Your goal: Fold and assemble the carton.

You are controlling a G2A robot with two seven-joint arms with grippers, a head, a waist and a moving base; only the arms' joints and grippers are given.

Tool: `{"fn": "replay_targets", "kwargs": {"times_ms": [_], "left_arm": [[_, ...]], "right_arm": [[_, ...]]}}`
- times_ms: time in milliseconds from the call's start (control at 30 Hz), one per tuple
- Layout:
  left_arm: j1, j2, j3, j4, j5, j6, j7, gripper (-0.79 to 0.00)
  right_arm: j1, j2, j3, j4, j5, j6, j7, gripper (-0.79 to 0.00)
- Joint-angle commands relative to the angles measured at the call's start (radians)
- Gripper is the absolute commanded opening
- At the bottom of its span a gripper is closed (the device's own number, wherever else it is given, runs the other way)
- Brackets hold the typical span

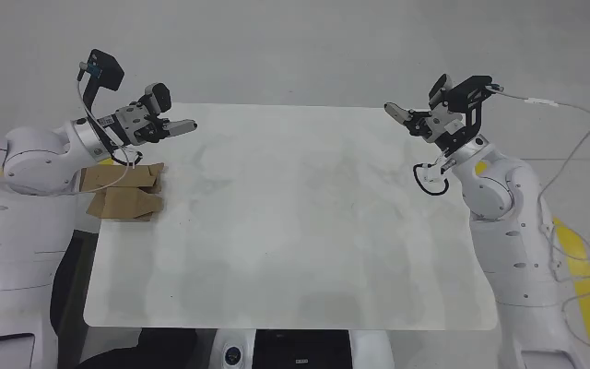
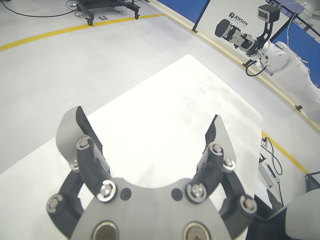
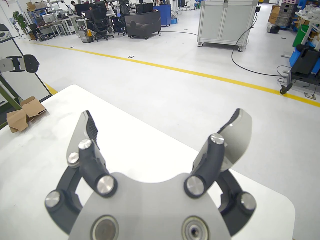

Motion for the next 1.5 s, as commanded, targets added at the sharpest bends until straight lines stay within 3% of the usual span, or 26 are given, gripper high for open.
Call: {"fn": "replay_targets", "kwargs": {"times_ms": [0, 633, 767, 867, 1200, 1467], "left_arm": [[0.000, 0.000, 0.000, 0.000, 0.000, 0.000, 0.000, 0.000], [0.000, 0.000, 0.000, 0.000, 0.000, 0.000, 0.000, -0.001], [0.007, 0.003, -0.021, -0.008, -0.028, 0.101, 0.014, 0.000], [0.017, 0.005, -0.038, 0.006, -0.162, 0.191, -0.020, 0.000], [0.005, 0.028, -0.148, 0.180, -0.536, 0.251, -0.218, 0.000], [-0.034, 0.040, -0.198, 0.386, -0.620, 0.233, -0.219, 0.000]], "right_arm": [[0.000, 0.000, 0.000, 0.000, 0.000, 0.000, 0.000, -0.001], [0.000, 0.000, 0.000, 0.000, 0.000, 0.000, 0.000, 0.000], [0.000, 0.000, 0.000, 0.000, 0.000, 0.000, 0.000, 0.000], [0.000, 0.000, 0.000, 0.000, 0.000, 0.000, 0.000, 0.000], [0.000, 0.000, 0.000, 0.000, 0.000, 0.000, 0.000, 0.000], [0.000, 0.000, 0.000, 0.000, 0.000, 0.000, 0.000, 0.000]]}}
